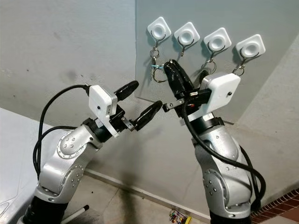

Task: Hang keys on a hook

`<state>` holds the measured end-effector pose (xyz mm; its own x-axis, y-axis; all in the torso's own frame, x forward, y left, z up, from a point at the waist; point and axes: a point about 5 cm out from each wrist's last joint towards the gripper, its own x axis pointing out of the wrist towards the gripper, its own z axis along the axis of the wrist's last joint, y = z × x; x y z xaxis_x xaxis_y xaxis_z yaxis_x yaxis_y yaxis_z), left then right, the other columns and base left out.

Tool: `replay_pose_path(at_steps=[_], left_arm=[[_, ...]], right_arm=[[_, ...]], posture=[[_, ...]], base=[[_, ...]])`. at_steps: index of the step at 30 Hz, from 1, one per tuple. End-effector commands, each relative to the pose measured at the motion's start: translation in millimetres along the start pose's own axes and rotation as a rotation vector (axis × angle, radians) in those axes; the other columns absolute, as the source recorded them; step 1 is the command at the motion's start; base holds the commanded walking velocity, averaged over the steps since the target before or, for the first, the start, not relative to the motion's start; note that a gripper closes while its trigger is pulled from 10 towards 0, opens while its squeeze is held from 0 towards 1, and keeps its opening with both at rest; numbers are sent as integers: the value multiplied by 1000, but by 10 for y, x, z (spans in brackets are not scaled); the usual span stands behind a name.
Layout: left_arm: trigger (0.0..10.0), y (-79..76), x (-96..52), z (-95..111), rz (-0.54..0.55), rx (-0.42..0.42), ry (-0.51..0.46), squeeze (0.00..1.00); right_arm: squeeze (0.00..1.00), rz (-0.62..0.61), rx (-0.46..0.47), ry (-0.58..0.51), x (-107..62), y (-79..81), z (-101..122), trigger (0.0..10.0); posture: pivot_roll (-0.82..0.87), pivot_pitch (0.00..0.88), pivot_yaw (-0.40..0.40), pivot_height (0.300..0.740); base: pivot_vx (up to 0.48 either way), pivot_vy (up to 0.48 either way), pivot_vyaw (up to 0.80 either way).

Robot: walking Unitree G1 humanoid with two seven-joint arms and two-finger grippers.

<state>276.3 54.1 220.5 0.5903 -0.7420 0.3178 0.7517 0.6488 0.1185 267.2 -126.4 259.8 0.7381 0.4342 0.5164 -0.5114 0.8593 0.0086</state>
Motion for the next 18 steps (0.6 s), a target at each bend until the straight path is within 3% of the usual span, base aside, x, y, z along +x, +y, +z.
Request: replay_pose_path(at_steps=[1,18], left_arm=[[10000,-42,15,44,-26,8,-7,0],[10000,-35,18,60,-26,11,3,0]], right_arm=[[0,3,-13,-30,35,-55,53,10000],[0,25,-45,-61,214,-219,70,10000]], posture=[[-53,21,-36,711],[-45,41,-32,711]], base=[[0,0,0],[0,0,0]])
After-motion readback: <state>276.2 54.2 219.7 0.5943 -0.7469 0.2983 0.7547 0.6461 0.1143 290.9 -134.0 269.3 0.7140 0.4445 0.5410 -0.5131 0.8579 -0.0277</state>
